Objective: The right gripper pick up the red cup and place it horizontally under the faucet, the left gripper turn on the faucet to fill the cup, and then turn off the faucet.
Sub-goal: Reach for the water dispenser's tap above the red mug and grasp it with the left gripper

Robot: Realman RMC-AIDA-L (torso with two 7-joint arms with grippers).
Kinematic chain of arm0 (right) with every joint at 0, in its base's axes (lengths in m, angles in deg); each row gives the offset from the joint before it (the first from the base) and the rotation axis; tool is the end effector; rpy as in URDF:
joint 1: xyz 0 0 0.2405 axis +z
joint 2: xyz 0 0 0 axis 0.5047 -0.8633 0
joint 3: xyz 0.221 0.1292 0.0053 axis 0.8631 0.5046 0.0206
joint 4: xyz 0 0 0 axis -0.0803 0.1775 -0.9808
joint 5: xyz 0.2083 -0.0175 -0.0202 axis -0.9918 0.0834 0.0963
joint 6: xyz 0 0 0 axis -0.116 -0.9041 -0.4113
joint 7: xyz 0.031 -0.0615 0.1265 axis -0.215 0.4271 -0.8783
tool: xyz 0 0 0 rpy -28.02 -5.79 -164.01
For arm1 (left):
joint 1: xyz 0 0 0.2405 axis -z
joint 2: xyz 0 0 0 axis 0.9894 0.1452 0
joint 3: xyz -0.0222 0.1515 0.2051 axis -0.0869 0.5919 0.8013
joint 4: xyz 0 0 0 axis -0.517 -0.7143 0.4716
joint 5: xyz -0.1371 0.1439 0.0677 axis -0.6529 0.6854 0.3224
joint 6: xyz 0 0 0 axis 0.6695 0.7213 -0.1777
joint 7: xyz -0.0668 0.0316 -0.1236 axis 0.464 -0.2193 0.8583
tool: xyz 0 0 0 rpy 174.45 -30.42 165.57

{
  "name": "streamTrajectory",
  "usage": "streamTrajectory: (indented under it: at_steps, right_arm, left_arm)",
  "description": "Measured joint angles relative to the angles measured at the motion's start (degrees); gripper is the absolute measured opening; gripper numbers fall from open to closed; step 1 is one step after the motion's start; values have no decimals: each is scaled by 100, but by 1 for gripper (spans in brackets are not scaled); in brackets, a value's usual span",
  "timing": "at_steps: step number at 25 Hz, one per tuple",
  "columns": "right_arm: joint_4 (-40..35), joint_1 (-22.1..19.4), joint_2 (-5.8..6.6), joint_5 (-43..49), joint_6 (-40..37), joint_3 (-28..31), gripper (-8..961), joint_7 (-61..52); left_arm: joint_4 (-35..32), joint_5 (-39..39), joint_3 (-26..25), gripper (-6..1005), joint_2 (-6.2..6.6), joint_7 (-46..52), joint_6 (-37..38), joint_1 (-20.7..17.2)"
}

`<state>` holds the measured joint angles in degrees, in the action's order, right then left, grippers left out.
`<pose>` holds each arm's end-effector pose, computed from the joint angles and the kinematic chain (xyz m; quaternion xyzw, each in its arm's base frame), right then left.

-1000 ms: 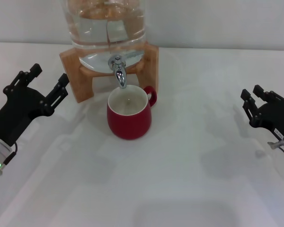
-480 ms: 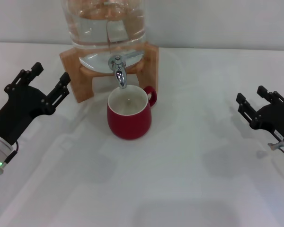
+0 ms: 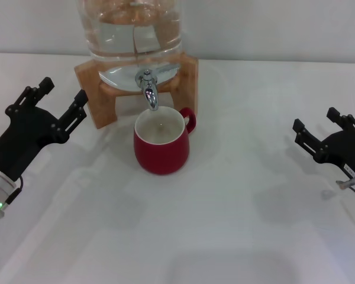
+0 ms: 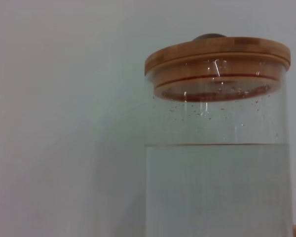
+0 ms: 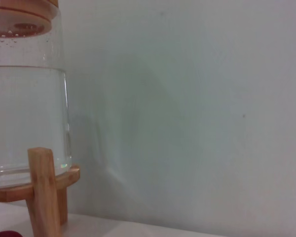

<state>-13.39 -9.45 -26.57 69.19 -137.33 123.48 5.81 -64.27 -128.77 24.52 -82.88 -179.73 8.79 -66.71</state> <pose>0.3049 0.3202 -0.0524 -0.7817 0.2402 0.2962 0.4935 -0.3178 0.3011 -0.0064 -0.7722 -0.1886 -0.3552 0.4919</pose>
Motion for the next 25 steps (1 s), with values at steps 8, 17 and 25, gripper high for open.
streamTrajectory:
  at_steps: [8, 17, 25]
  right_arm:
    - [62, -35, -9, 2, -83, -66, 811, -52]
    - [28, -33, -10, 50, -52, -71, 807, -229]
    - [14, -27, -19, 35, -23, -71, 808, -233]
  left_arm:
    - [-53, 53, 41, 757, 1, 12, -51, 0]
    - [-274, 260, 234, 757, 43, 335, -55, -110]
    - [-1402, 1026, 268, 756, 54, 1150, 449, -581]
